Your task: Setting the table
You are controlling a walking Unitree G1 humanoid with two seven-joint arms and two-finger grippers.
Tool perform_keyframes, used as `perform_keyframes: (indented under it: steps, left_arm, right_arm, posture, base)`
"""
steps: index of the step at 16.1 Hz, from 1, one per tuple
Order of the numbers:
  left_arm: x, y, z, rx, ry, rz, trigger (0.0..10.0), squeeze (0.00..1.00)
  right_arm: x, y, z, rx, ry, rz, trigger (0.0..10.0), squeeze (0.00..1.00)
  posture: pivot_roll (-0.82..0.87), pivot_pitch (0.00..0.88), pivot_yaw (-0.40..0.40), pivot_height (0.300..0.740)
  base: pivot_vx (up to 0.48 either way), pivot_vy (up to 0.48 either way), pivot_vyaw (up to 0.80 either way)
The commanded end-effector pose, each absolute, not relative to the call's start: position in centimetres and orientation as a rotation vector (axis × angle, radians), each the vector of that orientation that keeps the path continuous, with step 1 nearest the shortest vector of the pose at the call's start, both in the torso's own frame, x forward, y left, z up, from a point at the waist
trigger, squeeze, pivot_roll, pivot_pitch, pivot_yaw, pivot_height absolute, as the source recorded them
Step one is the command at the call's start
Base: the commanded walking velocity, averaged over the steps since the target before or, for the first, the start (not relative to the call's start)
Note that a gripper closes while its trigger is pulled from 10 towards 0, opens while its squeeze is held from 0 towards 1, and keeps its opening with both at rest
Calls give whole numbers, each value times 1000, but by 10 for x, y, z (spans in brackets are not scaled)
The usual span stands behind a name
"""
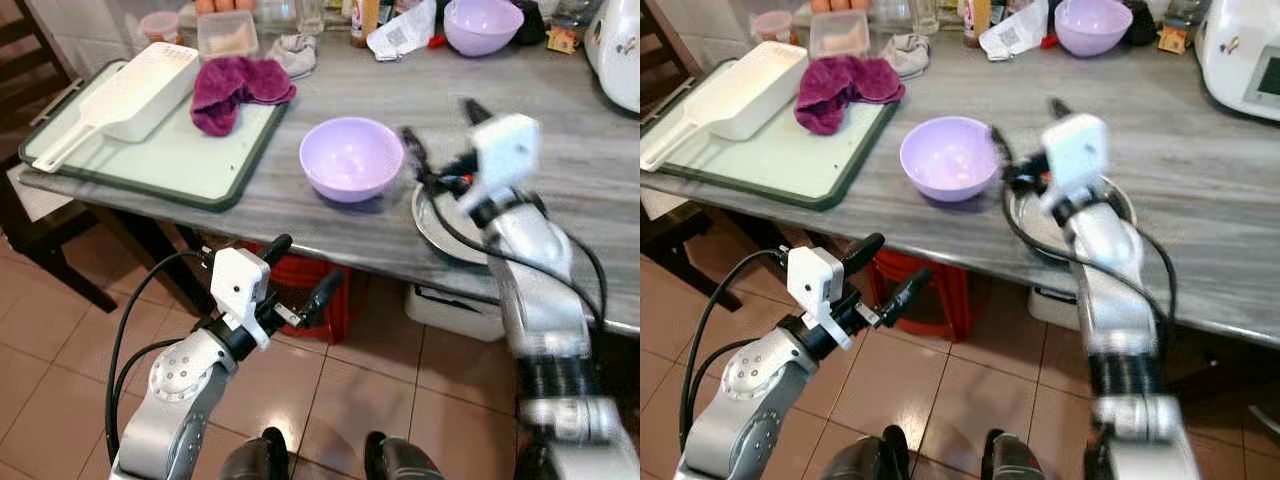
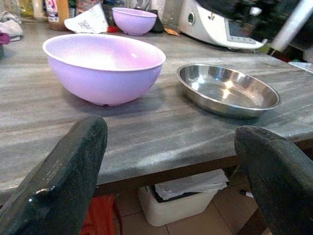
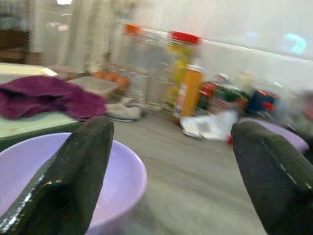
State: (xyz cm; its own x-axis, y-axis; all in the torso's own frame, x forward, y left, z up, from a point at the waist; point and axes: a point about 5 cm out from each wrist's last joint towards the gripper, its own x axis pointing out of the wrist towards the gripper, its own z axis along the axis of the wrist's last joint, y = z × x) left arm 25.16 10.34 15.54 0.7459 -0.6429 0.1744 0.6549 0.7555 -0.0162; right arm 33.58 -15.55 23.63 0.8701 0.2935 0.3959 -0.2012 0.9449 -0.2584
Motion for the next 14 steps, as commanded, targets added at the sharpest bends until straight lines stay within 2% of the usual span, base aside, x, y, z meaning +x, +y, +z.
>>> perform_keyframes:
  steps: [1, 2, 6, 11, 12, 14]
  left_arm:
    - [251, 105, 153, -67, -154, -702, 10000, 0]
    - [252, 105, 155, -68, -161, -706, 10000, 0]
    - [251, 108, 154, -57, -163, -727, 10000, 0]
    - [252, 106, 152, -60, -160, -717, 10000, 0]
    - [251, 105, 151, -61, -159, -719, 10000, 0]
    - [252, 106, 151, -60, -157, -717, 10000, 0]
  right_arm:
    - [332, -159, 235, -210, -427, 222, 10000, 0]
    - [327, -162, 229, -218, -363, 159, 10000, 1000]
    - [329, -178, 223, -180, -247, 15, 10000, 1000]
    - [342, -190, 217, -153, -89, -59, 10000, 1000]
    - [345, -192, 215, -144, -52, -68, 10000, 439]
    - [346, -192, 214, -180, -40, -51, 10000, 47]
  posture:
    - [-147, 196, 35, 740]
    - [-152, 195, 35, 740]
    - [-160, 195, 29, 740]
    - [-162, 198, 22, 740]
    - [-162, 198, 22, 740]
    - [-161, 201, 20, 740]
  base:
    - [0, 0, 0]
    - [0, 0, 0]
    - [0, 0, 0]
    - [0, 0, 0]
    - [0, 0, 0]
    - [0, 0, 0]
